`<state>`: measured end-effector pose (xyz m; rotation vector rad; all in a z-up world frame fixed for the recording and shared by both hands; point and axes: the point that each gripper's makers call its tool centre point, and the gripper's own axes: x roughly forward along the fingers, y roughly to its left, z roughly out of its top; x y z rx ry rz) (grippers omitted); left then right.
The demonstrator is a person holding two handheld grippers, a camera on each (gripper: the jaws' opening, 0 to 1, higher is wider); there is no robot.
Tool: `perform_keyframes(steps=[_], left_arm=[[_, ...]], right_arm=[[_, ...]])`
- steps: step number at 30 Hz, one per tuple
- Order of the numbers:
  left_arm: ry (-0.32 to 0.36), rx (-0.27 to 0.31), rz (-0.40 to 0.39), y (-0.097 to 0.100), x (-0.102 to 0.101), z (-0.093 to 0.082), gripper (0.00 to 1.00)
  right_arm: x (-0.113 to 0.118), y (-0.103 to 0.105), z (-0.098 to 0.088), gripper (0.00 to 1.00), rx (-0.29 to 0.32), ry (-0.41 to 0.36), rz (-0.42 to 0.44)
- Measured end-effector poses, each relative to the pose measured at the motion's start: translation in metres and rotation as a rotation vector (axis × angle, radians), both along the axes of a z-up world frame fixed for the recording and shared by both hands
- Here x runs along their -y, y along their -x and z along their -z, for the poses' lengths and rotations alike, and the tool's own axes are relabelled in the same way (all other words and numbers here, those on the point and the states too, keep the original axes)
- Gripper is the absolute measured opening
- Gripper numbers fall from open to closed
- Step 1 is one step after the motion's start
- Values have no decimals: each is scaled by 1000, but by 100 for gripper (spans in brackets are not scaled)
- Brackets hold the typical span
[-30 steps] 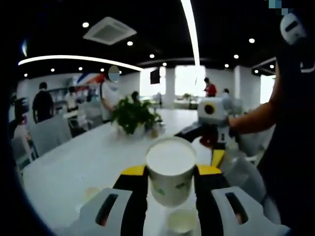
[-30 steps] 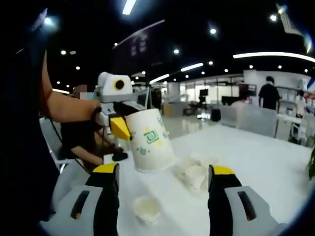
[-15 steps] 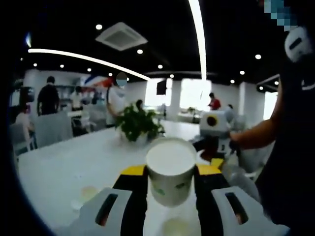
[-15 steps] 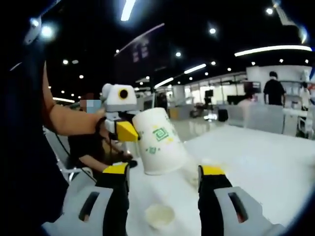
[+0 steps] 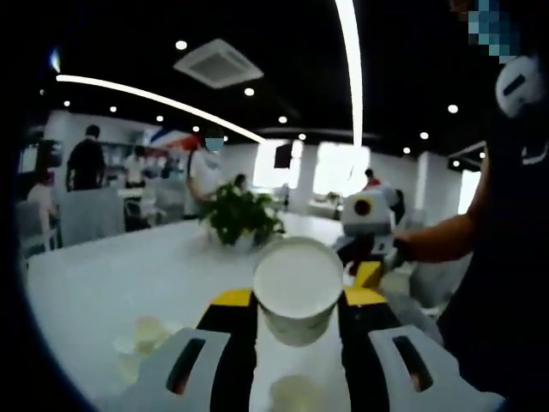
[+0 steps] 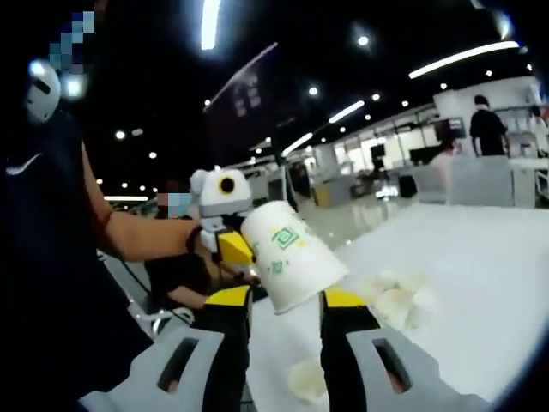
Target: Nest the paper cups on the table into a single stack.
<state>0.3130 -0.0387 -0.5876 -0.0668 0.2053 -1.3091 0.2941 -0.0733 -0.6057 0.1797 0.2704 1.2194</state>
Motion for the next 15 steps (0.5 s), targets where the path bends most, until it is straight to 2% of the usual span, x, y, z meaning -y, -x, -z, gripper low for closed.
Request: perform_keyframes(steps=[2,4,6,11,15], left_arm=[[-6,-18,33,6,1,2,35],[-9,-26,54,10,2,2,34],[-9,-28,78,15,2,2,34],[-37,-25,132,26,6,5,34],[-52,-19,145,30,9,7,33]], right_arm=[[-3,8,-6,27,-41,-51,-40],[-5,16,-14,29,-57,-107,-86],[-6,17,-18,29,-67,-127,-97],[-11,26,-26,20,-46,-129,-151],[-14,30,-33,14,-35,-138,-185]])
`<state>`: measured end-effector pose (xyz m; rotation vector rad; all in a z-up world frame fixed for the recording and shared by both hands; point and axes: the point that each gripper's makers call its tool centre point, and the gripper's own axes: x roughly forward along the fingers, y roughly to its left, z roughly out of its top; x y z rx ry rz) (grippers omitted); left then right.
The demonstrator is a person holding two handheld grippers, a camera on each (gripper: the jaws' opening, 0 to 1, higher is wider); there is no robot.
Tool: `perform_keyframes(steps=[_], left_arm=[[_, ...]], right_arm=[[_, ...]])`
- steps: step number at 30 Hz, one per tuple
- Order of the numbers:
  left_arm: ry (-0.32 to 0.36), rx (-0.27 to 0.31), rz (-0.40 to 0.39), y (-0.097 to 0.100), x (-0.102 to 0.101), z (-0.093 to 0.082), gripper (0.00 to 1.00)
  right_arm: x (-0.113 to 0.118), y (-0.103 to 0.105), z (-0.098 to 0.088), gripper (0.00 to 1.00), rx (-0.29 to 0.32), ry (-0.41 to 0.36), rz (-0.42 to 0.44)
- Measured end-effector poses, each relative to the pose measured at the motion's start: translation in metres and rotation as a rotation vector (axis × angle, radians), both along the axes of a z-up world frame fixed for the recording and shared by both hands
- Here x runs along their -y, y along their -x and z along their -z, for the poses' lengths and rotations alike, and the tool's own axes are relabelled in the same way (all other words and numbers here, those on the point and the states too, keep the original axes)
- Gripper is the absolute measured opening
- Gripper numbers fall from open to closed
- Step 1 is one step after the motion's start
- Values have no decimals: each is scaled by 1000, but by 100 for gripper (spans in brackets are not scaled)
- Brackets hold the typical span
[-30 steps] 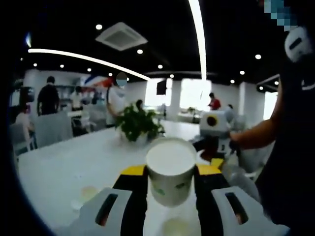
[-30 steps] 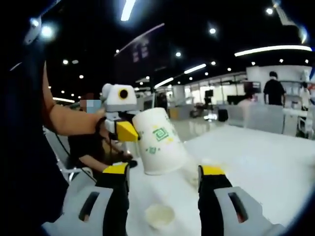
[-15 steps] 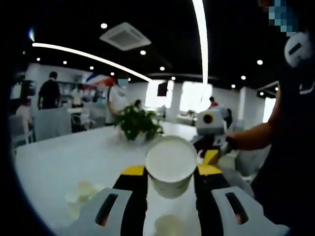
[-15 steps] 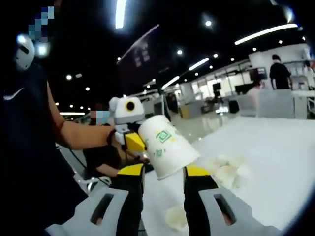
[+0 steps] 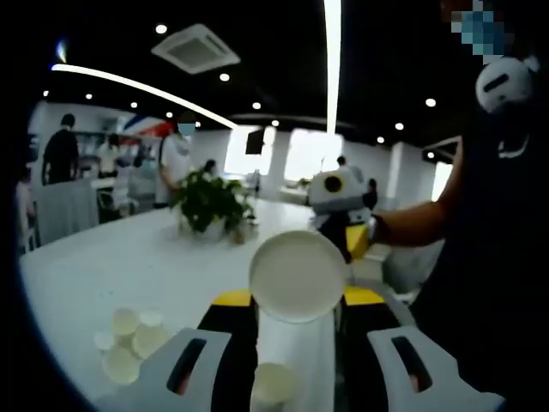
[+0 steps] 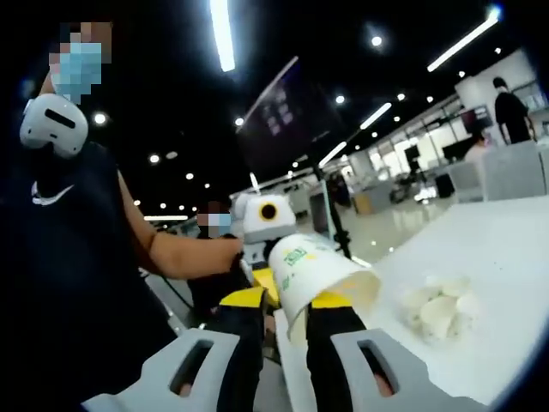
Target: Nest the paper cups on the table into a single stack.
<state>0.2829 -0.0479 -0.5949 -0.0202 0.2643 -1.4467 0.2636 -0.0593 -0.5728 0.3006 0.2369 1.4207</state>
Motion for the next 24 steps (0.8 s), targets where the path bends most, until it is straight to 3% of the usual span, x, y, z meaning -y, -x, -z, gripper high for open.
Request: perform_keyframes(steps=[15,18,21,24], left_arm=[[3,0,-7,0,0,0,31],[-4,-14,-24,-2,-2,1,39],[-10,-8,-110,-13,-9,4,51],[-62,20,-236,-29,-24,16,60]], right_arm=[[-3,11,-9,0,42,40,-25],[-3,9,-10,0,57,67,-12],[-3,5,-15,0,87,96,7],[-2,-1,-20,0,80,110,16]])
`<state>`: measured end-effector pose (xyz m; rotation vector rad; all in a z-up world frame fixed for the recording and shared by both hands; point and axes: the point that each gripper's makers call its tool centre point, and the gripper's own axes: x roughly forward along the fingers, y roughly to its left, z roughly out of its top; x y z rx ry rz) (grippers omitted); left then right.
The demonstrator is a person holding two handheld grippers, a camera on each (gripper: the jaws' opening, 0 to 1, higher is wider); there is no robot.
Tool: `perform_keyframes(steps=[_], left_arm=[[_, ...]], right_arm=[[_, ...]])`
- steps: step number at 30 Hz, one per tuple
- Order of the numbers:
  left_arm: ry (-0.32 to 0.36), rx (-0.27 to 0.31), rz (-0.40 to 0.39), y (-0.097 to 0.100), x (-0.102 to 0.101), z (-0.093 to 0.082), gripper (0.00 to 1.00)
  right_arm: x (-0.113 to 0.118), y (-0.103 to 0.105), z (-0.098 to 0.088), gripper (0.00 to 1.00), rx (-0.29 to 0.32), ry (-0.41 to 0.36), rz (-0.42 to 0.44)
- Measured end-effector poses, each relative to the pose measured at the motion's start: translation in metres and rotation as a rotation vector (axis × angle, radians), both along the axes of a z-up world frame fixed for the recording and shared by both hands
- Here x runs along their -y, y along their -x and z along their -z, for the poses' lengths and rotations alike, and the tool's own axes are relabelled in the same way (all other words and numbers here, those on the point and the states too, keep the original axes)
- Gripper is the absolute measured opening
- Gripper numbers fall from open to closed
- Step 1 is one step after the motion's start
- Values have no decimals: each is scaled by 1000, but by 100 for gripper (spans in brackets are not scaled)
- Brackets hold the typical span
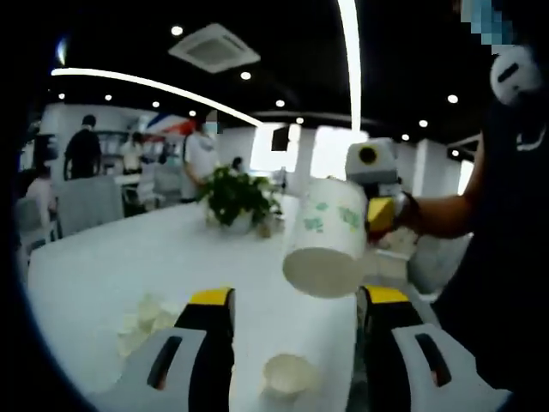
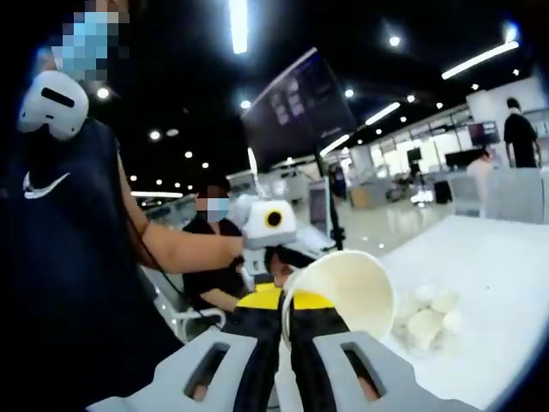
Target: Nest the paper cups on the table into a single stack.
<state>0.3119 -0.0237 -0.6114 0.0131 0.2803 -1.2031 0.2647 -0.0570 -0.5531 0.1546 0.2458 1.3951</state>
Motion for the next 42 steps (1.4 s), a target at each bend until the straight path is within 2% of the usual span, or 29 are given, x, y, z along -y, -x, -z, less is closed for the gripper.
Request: perform_keyframes(steps=[1,3,5,7,8,11,14,16,19,22,24,27,30,32,34,42], left_arm=[[-3,1,-31,-4,-4,2,64],[-23,46,-89,-15,-14,8,73],[-69,75,-134,-22,-25,16,81],[-123,59,-191,-30,-41,28,82],[-126,53,-222,-35,-48,30,82],[-147,81,-243,-38,-60,33,88],[-198,94,-279,-42,-75,42,93],[-188,79,-306,-45,-83,46,97],[-194,70,-372,-53,-95,52,98],[-209,65,-395,-56,-102,59,98],[-222,52,-399,-55,-106,66,98],[-239,46,-409,-53,-110,73,98],[-226,37,-420,-51,-114,75,98],[-229,36,-425,-52,-116,77,98],[-232,35,-427,-51,-118,78,98],[-219,29,-427,-50,-120,75,98]], right_arm=[[0,-1,0,0,1,7,4],[1,-6,4,0,27,51,22],[1,-10,11,0,33,100,30],[0,-15,15,0,26,146,38],[-1,-18,16,0,35,170,52],[-8,-19,16,0,29,243,37],[-13,-22,17,0,70,329,30],[-14,-23,20,0,86,417,26],[-13,-27,26,0,104,543,22],[-15,-31,33,0,148,662,-22],[-14,-31,40,0,142,753,-57],[-14,-32,46,0,171,849,-96],[-15,-26,55,0,150,960,-150],[-16,-24,59,0,166,1007,-178],[-17,-23,64,0,157,1055,-190],[-17,-23,65,0,181,1146,-224]])
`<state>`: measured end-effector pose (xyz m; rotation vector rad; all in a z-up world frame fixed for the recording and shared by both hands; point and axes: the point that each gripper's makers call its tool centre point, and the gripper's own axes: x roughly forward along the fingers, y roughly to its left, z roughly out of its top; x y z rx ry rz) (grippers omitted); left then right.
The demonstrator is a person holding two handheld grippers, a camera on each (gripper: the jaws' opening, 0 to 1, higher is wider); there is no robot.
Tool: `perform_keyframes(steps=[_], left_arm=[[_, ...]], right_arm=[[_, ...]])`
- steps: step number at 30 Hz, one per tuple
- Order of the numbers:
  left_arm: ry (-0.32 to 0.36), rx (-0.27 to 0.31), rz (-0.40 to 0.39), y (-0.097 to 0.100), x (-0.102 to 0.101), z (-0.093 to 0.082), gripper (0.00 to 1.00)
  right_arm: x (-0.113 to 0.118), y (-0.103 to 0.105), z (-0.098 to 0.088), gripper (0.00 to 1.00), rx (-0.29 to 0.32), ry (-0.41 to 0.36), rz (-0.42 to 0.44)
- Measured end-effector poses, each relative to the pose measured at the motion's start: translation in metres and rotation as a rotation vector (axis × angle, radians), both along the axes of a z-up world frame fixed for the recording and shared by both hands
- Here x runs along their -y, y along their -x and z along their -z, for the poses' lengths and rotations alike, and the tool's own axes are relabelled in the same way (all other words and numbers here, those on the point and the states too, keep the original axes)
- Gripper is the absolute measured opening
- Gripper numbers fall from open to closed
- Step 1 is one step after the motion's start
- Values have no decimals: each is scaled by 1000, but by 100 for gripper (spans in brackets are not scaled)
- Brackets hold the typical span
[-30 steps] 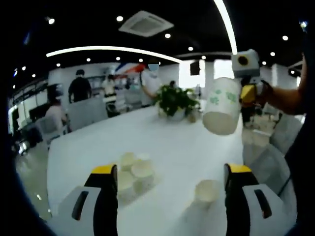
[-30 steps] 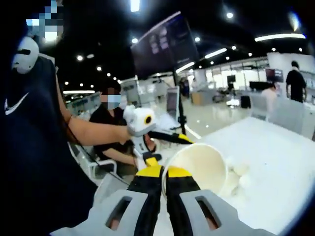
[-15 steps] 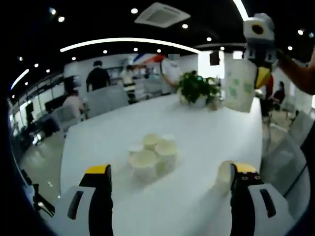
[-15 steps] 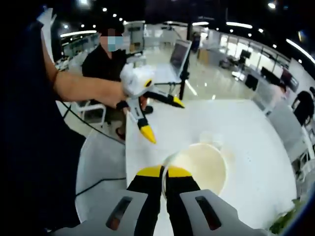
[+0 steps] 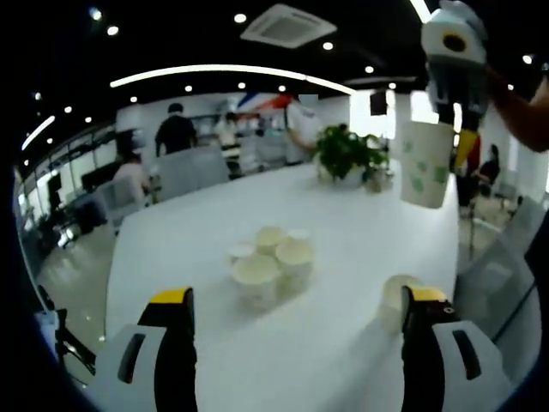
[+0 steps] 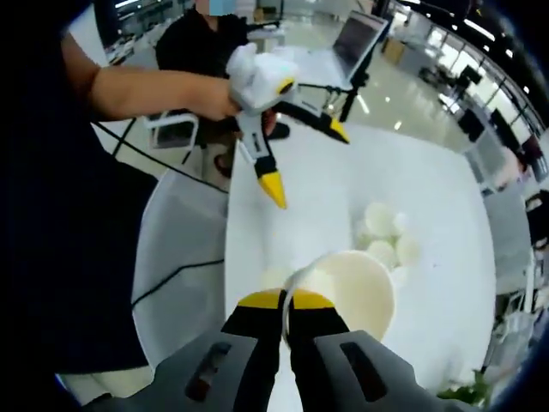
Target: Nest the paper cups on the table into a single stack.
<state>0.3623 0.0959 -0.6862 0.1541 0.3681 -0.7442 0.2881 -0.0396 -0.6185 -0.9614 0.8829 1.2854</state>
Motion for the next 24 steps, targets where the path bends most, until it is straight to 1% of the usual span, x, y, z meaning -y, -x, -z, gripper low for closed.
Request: perform_keyframes(steps=[3,6,10,12,17,19,24], left_arm=[[0,11,-5,-1,-1,-2,98],[3,9,-7,1,1,-2,98],[8,13,-6,1,2,-2,98],[10,12,-9,1,2,-2,98],[23,-5,-18,2,1,0,98],[23,-5,-16,2,1,0,98],[25,0,-17,2,1,0,98]], right_arm=[[1,-2,0,0,13,16,-1],[1,-2,2,0,19,25,-14],[-2,-2,4,0,13,16,-12],[-1,-3,8,0,17,23,-15],[1,-5,12,0,19,36,-2],[0,-4,13,0,12,31,0],[-1,-5,16,0,16,28,-9]])
